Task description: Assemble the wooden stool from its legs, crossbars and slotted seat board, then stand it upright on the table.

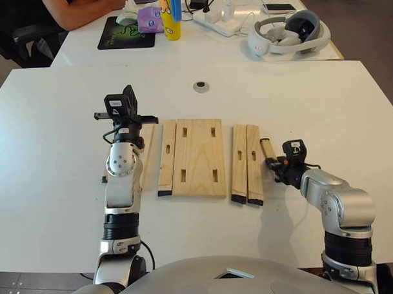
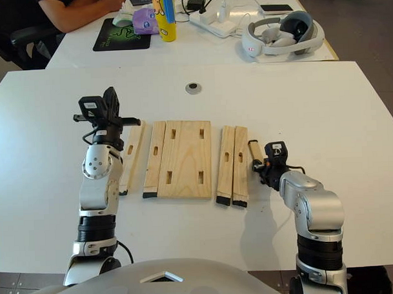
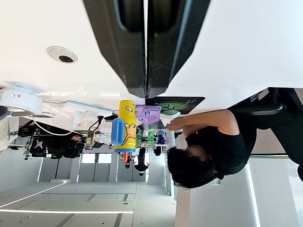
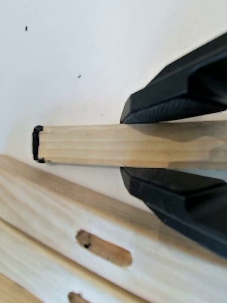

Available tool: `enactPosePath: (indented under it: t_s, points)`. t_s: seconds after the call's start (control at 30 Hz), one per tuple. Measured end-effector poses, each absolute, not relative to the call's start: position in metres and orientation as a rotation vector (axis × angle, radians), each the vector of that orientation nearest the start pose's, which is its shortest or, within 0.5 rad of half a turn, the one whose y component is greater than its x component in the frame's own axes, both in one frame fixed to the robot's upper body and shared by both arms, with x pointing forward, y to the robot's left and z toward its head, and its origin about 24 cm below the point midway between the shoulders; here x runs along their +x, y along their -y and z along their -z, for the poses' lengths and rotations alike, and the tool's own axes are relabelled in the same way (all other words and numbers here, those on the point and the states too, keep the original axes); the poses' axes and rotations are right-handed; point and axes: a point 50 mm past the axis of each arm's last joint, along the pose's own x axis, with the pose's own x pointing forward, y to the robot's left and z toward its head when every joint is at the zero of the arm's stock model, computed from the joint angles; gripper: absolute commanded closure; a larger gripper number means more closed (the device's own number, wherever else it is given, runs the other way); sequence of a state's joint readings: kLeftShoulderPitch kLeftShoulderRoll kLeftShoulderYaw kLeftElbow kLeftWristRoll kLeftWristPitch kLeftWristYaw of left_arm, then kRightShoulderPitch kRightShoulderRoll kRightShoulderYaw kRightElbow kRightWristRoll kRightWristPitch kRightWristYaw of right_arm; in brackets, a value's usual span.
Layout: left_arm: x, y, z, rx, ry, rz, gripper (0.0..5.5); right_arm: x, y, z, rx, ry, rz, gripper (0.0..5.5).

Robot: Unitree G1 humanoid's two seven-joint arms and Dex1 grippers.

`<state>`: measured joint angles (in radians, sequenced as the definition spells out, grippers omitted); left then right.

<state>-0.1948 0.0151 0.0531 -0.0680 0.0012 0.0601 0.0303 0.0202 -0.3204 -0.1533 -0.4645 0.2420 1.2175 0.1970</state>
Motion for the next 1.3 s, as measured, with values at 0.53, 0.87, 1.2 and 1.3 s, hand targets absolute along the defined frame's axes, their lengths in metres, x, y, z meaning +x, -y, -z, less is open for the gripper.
enactPosePath:
  t_s: [0.53,0.87,1.2,1.3]
  points:
    - [0.293,-0.147,-0.154,-0.527,0.128,0.507,3.38,0.276,0.187,-0.129,0.088,-0.021,-0.304,4.19]
    - [0.29,-0.12,-0.173,-0.73,-0.072,0.81,2.53,0.268,0.128,-0.134,0.06,0.113,-0.65,4.19]
    - [0.289,-0.104,-0.168,-0.709,-0.191,0.847,2.53,0.258,0.109,-0.13,0.051,0.158,-0.741,4.19]
    - [0.29,-0.103,-0.167,-0.707,-0.199,0.842,2.53,0.255,0.105,-0.13,0.05,0.164,-0.759,4.19]
